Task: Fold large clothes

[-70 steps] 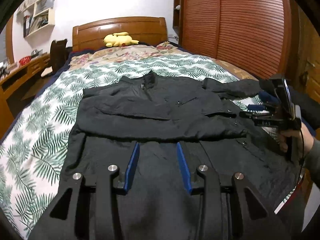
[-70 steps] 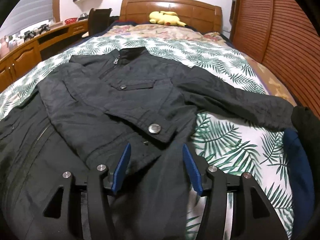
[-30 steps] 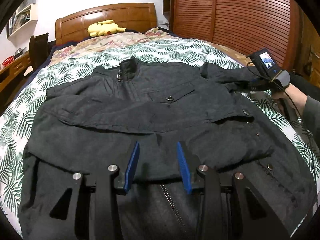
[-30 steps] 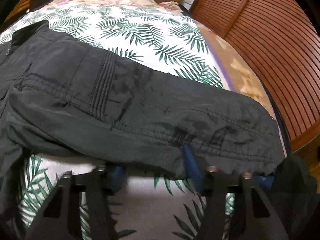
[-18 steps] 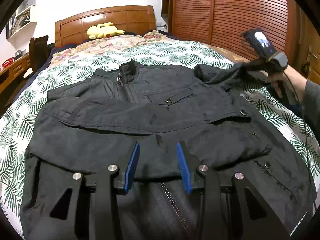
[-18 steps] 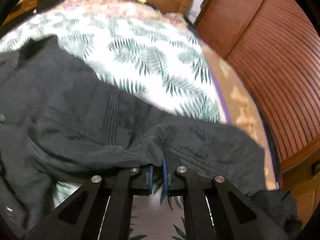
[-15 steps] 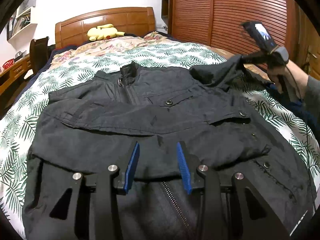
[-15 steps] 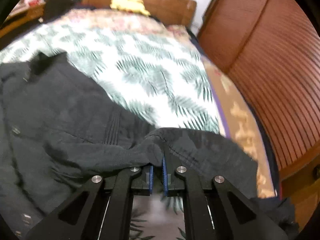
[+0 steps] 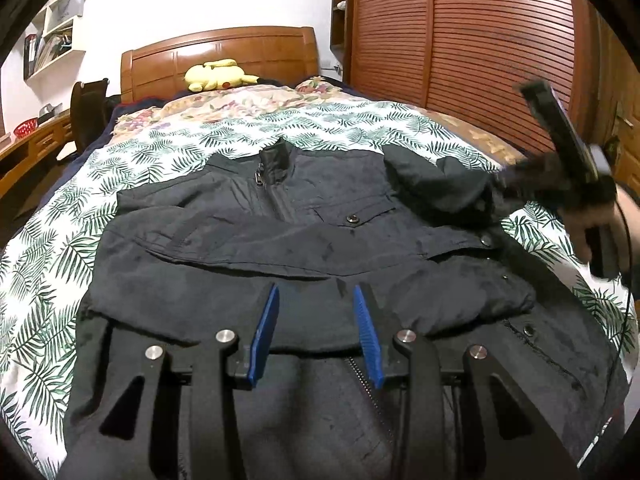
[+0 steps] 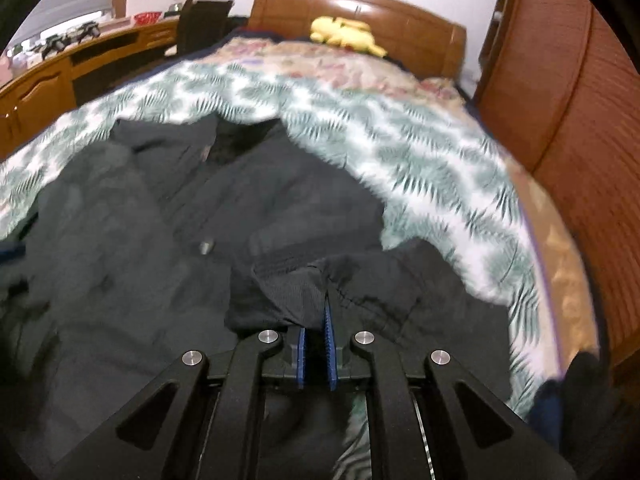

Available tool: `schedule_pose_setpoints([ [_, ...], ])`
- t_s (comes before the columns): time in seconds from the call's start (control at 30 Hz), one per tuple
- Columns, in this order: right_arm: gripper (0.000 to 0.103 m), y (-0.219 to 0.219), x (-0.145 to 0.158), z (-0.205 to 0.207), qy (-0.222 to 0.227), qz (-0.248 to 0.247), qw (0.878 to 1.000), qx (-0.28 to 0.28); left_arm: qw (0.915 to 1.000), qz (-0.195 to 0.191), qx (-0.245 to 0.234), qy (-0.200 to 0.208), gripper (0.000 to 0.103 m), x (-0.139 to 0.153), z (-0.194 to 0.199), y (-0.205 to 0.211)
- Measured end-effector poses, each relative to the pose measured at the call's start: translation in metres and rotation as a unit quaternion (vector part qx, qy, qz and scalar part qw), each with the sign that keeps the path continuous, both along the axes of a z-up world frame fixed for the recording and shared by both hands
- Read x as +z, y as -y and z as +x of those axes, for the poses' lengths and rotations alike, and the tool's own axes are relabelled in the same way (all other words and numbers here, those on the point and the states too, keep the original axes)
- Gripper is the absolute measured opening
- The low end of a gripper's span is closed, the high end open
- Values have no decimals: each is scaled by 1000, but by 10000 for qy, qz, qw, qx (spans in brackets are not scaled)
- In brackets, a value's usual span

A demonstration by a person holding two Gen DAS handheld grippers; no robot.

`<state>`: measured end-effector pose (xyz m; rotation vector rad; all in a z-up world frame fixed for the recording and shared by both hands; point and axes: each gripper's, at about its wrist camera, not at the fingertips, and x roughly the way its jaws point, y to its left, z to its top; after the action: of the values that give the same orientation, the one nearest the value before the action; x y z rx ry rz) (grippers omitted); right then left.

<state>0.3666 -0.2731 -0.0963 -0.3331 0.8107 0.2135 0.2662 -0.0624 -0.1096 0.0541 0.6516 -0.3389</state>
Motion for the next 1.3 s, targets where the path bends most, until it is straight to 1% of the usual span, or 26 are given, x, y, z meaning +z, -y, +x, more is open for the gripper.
schedule_pose_setpoints([
  [0.03, 8, 2, -10, -5, -128, 20, 9999, -41, 10000, -7, -6, -1, 37, 0, 0, 0],
  [0.07, 11, 3, -12, -10, -180, 44, 9998, -66, 10000, -9, -16, -4, 37, 0, -1, 0],
  [0.1, 17, 5, -15, -14, -221, 71, 9997, -111, 10000, -2, -25, -4, 37, 0, -1, 1],
  [0.13, 21, 9, -16, -19, -230, 109, 9995, -181, 10000, 3, -33, -5, 37, 0, -2, 1],
  [0.2, 36, 19, -13, -29, -191, 320, 9988, -304, 10000, 9, -57, -9, 37, 0, -2, 2],
  [0.23, 41, 25, -10, -33, -165, 439, 9983, -355, 10000, 18, -68, -3, 37, 0, -2, 2],
  [0.27, 53, 29, -6, -37, -115, 486, 9980, -397, 10000, 26, -71, 8, 37, 0, -3, 3],
  [0.3, 63, 33, -2, -39, -42, 486, 9978, -451, 10000, 29, -79, 20, 37, 0, -3, 4],
  [0.33, 64, 39, 2, -41, 50, 462, 9975, -530, 10000, 27, -83, 26, 37, 1, -4, 4],
  [0.43, 68, 57, 10, -36, 106, 398, 9960, -792, 9999, 26, -91, 40, 37, 2, -5, 5],
  [0.53, 74, 73, 10, -27, 126, 301, 9941, -1035, 9999, 27, -92, 46, 37, 2, -6, 5],
  [0.7, 76, 101, -4, -7, 10, 154, 9890, -1474, 9999, 21, -104, 59, 37, 2, -7, 5],
  [0.8, 76, 117, -16, 5, -100, 285, 9844, -1732, 9999, 27, -122, 46, 37, 2, -8, 5],
  [0.87, 76, 124, -24, 12, -210, 315, 9825, -1823, 9999, 24, -147, 24, 37, 1, -8, 6],
  [1.0, 76, 131, -38, 27, -380, 170, 9801, -1938, 9998, 47, -197, -5, 37, -1, -9, 8],
  [1.1, 76, 139, -49, 37, -624, 421, 9762, -2032, 9997, 58, -235, -23, 37, -2, -8, 10],
  [1.17, 76, 140, -56, 41, -755, 439, 9745, -2067, 9997, 53, -248, -34, 37, -3, -8, 10],
  [1.27, 77, 139, -66, 43, -855, 383, 9749, -2019, 9997, 43, -255, -52, 37, -3, -7, 10],
  [1.3, 76, 138, -67, 43, -833, 370, 9760, -1978, 9997, 36, -256, -55, 37, -4, -7, 10],
])
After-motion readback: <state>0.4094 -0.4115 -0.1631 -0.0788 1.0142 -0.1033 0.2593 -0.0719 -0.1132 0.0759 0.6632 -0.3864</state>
